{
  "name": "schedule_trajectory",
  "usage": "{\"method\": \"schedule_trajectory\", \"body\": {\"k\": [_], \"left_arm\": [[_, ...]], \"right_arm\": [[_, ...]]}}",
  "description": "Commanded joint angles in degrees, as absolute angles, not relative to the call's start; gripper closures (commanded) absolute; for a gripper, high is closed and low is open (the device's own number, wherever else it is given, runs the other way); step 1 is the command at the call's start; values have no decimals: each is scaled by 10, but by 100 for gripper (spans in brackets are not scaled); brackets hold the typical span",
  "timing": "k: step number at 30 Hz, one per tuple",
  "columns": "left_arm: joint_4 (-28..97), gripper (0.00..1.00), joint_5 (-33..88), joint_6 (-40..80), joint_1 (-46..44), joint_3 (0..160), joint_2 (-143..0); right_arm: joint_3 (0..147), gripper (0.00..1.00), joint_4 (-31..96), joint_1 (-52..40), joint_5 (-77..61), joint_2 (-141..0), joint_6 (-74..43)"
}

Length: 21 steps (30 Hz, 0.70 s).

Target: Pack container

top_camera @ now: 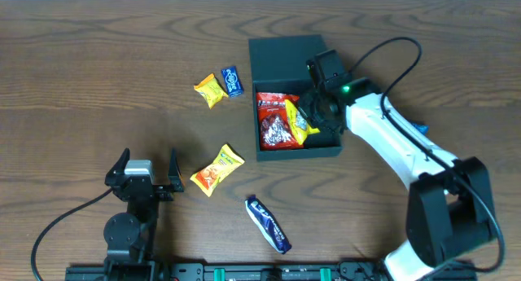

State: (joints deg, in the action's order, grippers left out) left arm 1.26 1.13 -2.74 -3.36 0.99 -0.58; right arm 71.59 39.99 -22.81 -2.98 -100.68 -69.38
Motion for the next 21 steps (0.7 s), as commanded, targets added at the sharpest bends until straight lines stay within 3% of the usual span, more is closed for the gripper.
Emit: {"method": "schedule_trajectory", "body": {"k": [1,14,21], "left_arm": [[44,5,7,-22,-30,3,-3],[44,5,7,-22,-30,3,-3],[44,5,7,-22,-30,3,-3]], "right_arm": [[714,98,400,-241,-1,-969,-558],[714,98,411,-267,2,-949,-69],[713,98,429,-266,95,-969,8]]}}
